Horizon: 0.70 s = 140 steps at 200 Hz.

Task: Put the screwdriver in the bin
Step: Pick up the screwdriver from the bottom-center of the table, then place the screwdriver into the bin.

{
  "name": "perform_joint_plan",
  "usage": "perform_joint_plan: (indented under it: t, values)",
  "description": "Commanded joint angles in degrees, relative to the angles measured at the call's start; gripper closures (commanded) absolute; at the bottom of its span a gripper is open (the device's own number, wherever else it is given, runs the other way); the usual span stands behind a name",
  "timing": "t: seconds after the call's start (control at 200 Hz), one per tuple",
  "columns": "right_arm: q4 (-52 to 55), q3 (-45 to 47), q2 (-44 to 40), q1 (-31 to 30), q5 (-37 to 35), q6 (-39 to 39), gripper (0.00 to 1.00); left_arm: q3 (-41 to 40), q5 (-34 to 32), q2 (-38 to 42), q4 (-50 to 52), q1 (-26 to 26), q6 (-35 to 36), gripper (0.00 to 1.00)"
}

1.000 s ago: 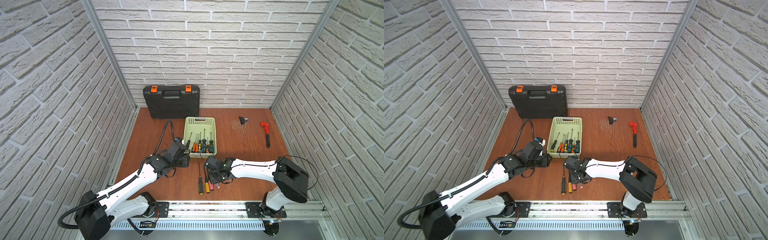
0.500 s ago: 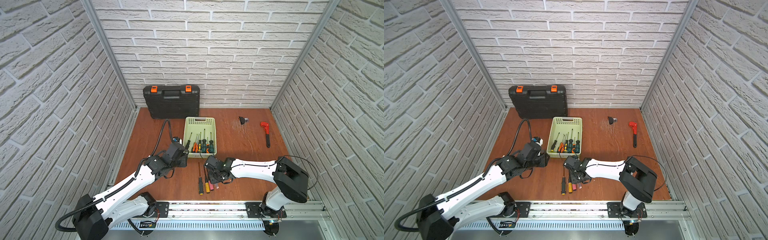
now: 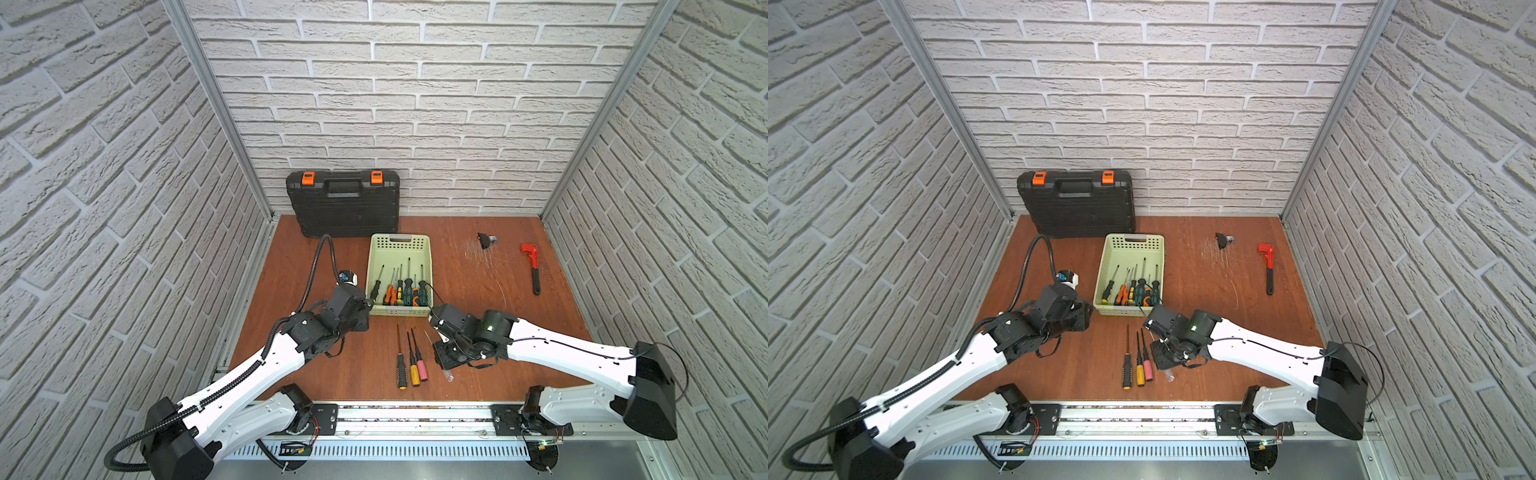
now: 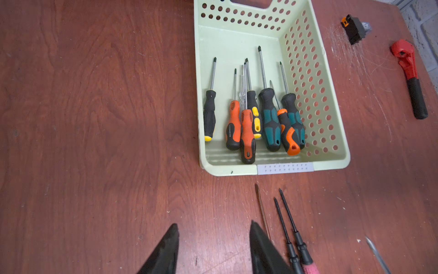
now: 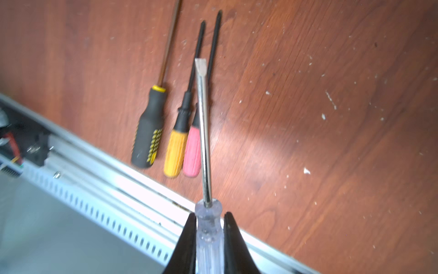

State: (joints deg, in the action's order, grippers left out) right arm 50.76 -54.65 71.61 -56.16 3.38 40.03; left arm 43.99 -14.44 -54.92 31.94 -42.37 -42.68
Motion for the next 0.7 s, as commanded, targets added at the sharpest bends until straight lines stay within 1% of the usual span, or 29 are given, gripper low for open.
perform_joint_plan:
  t: [0.0,0.08,0.125,0.265,0.39,0.475,0.52,0.59,0.695]
  values:
    - [3.7,-3.2,-3.0,-0.2,1.4,-2.2,0.94,1.3,-2.2,1.7,0.3,0.4,-0.9,0.51]
    - [2.2,-6.0,-3.0,0.4,0.2,-2.6,0.94,1.3,-2.3,2.0,0.3,0.4,-1.0,0.51]
    - [0.2,-7.8,-2.2,1.1,0.7,-3.2,0.94,1.4,-2.3,2.0,0.3,0.5,-1.2,0.51]
    - [-6.2,-14.9,4.3,5.6,2.0,-6.1,0.95,1.8,-2.7,2.6,0.8,0.4,-1.2,0.51]
    - [-13.8,-21.2,13.3,11.6,4.1,-5.0,0.94,1.9,-3.2,3.8,1.1,0.4,-1.2,0.51]
    - [-18.4,-26.2,21.0,15.1,7.8,-3.6,0.95,2.1,-3.9,5.0,2.6,0.4,-1.5,0.51]
    - [-20.0,-29.4,25.1,16.4,11.0,-3.6,0.95,2.0,-4.4,5.9,3.5,0.4,-1.7,0.51]
    - [-21.8,-34.1,31.3,17.3,13.2,-2.4,0.94,1.8,-5.3,7.3,4.8,0.4,-2.0,0.51]
    - [-25.7,-37.3,37.6,17.4,13.4,0.4,0.95,1.0,-6.7,9.4,5.8,0.5,-2.6,0.51]
